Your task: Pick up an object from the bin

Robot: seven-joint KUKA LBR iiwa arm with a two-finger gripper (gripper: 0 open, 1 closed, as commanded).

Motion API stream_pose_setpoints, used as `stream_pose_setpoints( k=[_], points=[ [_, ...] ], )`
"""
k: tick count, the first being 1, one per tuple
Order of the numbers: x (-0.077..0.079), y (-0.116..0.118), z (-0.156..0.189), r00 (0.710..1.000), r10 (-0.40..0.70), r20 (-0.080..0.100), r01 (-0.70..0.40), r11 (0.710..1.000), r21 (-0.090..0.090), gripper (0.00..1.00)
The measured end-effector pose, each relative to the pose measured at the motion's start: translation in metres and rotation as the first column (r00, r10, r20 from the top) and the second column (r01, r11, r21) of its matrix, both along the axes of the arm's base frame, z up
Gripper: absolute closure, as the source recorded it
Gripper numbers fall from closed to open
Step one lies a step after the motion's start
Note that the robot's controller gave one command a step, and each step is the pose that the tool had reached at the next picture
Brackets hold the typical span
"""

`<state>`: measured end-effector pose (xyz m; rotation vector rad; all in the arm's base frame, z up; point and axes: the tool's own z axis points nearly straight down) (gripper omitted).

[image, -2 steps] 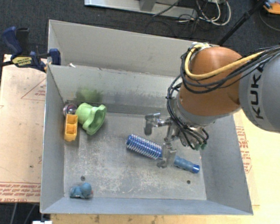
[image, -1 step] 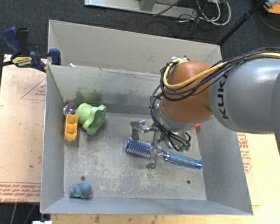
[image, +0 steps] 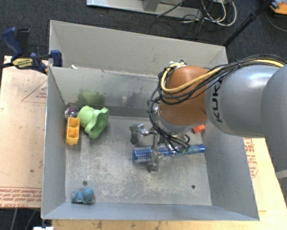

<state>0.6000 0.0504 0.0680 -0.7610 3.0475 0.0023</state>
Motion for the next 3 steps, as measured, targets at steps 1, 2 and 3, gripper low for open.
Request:
stream_pose_setpoints(
  k=[1,2,3],
  points=[
    [0.0,0.0,0.001,1.0,-0.001,0.001,0.001,1.0,0.0,1.0],
    [0.011,0.011,0.116,1.0,0.029,0.01,-0.029,1.0,0.001,1.0],
    [-0.008,0.017,0.203,0.958,0.288,0.005,-0.288,0.958,-0.001,1.0]
  ],
)
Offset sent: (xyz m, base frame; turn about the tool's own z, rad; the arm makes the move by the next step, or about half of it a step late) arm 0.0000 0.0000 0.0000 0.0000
